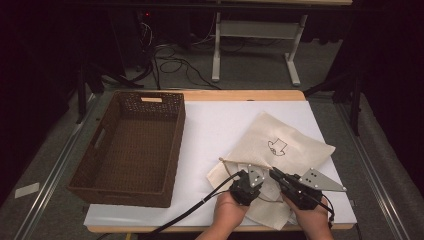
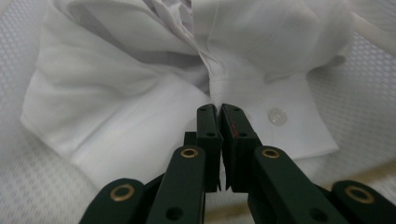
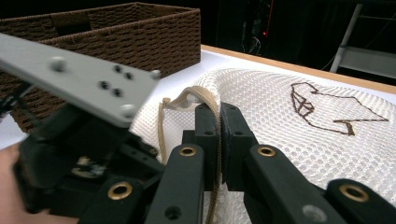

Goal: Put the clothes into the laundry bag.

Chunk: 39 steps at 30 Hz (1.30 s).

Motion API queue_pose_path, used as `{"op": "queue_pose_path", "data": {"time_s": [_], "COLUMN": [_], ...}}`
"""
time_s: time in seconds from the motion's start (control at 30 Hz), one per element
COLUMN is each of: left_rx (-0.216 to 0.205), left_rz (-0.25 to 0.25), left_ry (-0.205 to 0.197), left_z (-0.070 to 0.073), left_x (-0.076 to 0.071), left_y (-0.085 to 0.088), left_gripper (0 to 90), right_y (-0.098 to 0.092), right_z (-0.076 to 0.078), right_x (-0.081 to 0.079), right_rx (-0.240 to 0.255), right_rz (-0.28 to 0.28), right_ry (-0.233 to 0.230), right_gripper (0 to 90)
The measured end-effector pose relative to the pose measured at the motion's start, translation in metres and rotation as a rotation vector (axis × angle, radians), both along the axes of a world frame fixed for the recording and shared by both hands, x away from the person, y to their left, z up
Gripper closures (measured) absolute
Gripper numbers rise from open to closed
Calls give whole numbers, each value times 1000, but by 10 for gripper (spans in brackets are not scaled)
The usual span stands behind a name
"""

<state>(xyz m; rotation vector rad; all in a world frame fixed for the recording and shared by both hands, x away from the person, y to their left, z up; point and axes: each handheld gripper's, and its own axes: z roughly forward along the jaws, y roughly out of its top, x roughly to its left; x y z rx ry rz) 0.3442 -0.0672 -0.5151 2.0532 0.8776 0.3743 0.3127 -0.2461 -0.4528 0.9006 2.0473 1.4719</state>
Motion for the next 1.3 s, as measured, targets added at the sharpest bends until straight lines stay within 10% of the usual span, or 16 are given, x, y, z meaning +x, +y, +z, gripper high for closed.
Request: {"op": "queue_pose_path", "data": {"time_s": [0.3, 0.93, 1.13, 1.3], "left_rx": [-90, -206, -273, -228], "left_rz": [31, 14, 43, 27], "left_ry": [-63, -108, -91, -69], "left_z": [3, 30, 38, 31], "left_x": [-16, -81, -72, -70], "left_y": [24, 143, 149, 147], "left_gripper": [504, 410, 416, 415], "right_y": [0, 1, 5, 14], "right_z": [-1, 0, -5, -15], "right_x": [0, -3, -9, -14], "right_rx": [2, -9, -62, -139], "right_rz": [-1, -7, 0, 33], "right_ry": [4, -1, -3, 36], "right_gripper": [885, 882, 882, 880]}}
